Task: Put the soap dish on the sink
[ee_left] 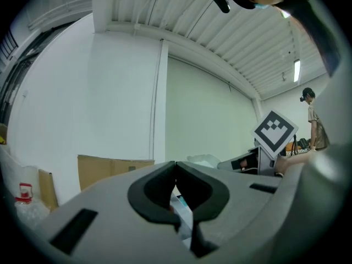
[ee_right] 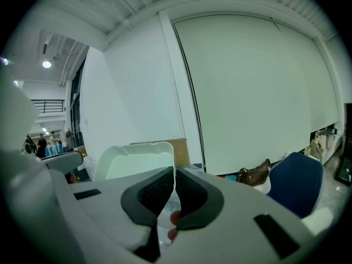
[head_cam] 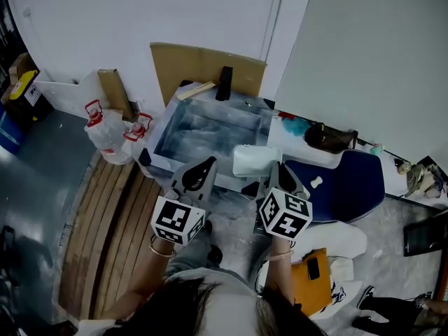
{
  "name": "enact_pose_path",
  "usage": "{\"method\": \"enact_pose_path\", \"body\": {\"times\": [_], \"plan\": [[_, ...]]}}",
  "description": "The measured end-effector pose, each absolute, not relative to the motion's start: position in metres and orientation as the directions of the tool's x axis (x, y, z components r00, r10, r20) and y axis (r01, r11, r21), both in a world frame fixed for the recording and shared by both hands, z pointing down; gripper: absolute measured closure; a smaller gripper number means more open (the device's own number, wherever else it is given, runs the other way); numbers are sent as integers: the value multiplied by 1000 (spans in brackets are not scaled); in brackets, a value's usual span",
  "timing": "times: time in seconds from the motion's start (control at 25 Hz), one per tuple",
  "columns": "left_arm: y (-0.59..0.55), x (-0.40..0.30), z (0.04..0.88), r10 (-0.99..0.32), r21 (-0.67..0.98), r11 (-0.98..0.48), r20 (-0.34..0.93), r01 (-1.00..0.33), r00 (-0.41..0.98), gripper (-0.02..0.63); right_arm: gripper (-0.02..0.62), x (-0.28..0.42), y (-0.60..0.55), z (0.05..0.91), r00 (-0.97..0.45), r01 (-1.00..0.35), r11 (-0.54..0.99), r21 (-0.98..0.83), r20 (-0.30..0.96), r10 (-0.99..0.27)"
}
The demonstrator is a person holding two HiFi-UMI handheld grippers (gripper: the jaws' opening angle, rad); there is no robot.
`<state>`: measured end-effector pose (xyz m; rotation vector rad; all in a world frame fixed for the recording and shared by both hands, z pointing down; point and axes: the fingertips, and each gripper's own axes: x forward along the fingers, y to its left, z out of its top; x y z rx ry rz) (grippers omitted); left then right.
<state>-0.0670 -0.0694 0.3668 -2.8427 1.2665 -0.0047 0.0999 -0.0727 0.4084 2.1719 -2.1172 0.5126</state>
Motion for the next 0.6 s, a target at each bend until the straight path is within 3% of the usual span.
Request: {"method": "enact_pose_path", "body": {"times": [0.6], "plan": [[-158,-43,384,-727,3,-686,8,-727,686,597,565,121,-153,427,20,-984,-77,-159,330,-944]]}}
